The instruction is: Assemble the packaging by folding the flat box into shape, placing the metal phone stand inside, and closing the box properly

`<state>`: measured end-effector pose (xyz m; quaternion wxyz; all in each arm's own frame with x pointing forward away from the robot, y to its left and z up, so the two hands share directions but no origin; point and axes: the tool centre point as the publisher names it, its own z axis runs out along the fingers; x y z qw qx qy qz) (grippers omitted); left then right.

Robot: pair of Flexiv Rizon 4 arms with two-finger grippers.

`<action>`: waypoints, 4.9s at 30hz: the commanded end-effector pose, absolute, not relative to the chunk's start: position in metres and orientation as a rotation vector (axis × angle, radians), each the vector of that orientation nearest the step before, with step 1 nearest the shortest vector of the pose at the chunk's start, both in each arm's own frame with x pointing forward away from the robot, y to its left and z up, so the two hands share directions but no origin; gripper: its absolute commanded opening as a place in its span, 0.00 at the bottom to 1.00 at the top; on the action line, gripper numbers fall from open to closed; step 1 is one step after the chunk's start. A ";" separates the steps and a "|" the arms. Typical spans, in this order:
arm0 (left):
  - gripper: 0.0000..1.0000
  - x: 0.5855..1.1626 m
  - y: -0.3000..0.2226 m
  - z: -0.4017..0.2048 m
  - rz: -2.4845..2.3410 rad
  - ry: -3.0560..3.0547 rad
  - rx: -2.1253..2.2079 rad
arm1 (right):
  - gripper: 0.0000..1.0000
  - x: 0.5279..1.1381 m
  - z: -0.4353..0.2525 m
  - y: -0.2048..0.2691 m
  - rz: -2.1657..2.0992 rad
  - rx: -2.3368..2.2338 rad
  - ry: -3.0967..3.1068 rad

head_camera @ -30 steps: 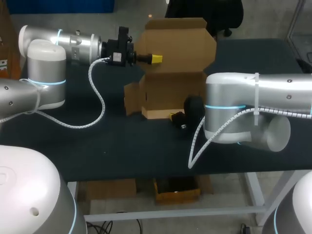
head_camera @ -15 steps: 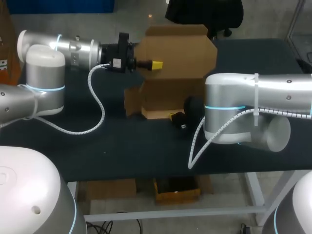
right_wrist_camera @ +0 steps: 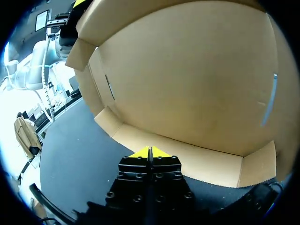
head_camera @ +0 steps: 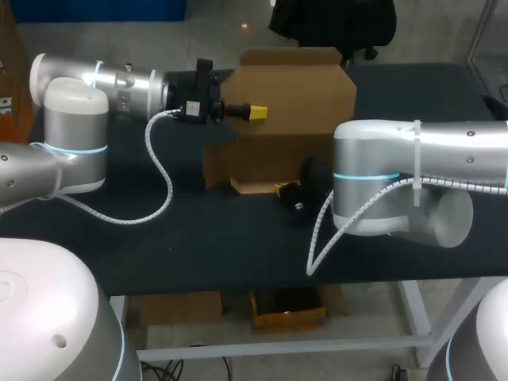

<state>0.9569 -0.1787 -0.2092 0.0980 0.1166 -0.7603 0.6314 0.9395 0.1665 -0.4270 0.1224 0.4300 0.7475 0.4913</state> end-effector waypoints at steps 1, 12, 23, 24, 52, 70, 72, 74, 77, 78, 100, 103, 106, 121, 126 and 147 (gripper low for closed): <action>0.00 0.954 -0.179 -0.215 1.871 -2.246 0.356 | 0.00 0.939 -0.431 0.169 1.433 1.256 2.172; 0.00 0.951 -0.178 -0.220 1.862 -2.236 0.367 | 0.00 0.939 -0.431 0.169 1.433 1.256 2.172; 0.00 0.948 -0.176 -0.222 1.863 -2.231 0.371 | 0.00 0.939 -0.431 0.169 1.433 1.256 2.172; 0.00 0.948 -0.176 -0.222 1.863 -2.231 0.370 | 0.00 0.939 -0.431 0.169 1.433 1.256 2.172; 0.00 0.947 -0.177 -0.223 1.865 -2.235 0.378 | 0.00 0.936 -0.427 0.167 1.436 1.250 2.166; 0.00 0.947 -0.177 -0.223 1.865 -2.235 0.378 | 0.00 0.890 -0.379 0.134 1.545 1.177 2.130; 0.00 0.947 -0.177 -0.223 1.865 -2.235 0.378 | 0.00 0.884 -0.372 0.126 1.558 1.180 2.119; 0.00 0.947 -0.177 -0.223 1.865 -2.235 0.378 | 0.00 0.879 -0.367 0.118 1.565 1.177 2.102; 0.00 0.947 -0.177 -0.223 1.865 -2.235 0.378 | 0.00 0.873 -0.361 0.108 1.571 1.179 2.097; 0.00 0.947 -0.177 -0.223 1.865 -2.235 0.378 | 0.00 0.869 -0.358 0.103 1.577 1.177 2.095; 0.00 0.947 -0.177 -0.223 1.865 -2.235 0.378 | 0.03 0.831 -0.321 0.013 1.516 1.077 2.152; 0.00 0.947 -0.177 -0.223 1.865 -2.235 0.378 | 0.07 0.828 -0.321 0.002 1.515 1.074 2.159; 0.00 0.947 -0.177 -0.223 1.865 -2.235 0.378 | 0.08 0.826 -0.322 -0.006 1.501 1.070 2.172; 0.00 0.947 -0.177 -0.223 1.865 -2.235 0.378 | 0.43 0.841 -0.332 -0.039 1.473 1.065 2.204; 0.00 0.947 -0.177 -0.223 1.865 -2.235 0.378 | 0.47 0.856 -0.337 -0.043 1.426 1.024 2.230; 0.00 0.947 -0.177 -0.223 1.865 -2.235 0.378 | 0.48 0.913 -0.355 -0.032 1.397 0.902 2.313</action>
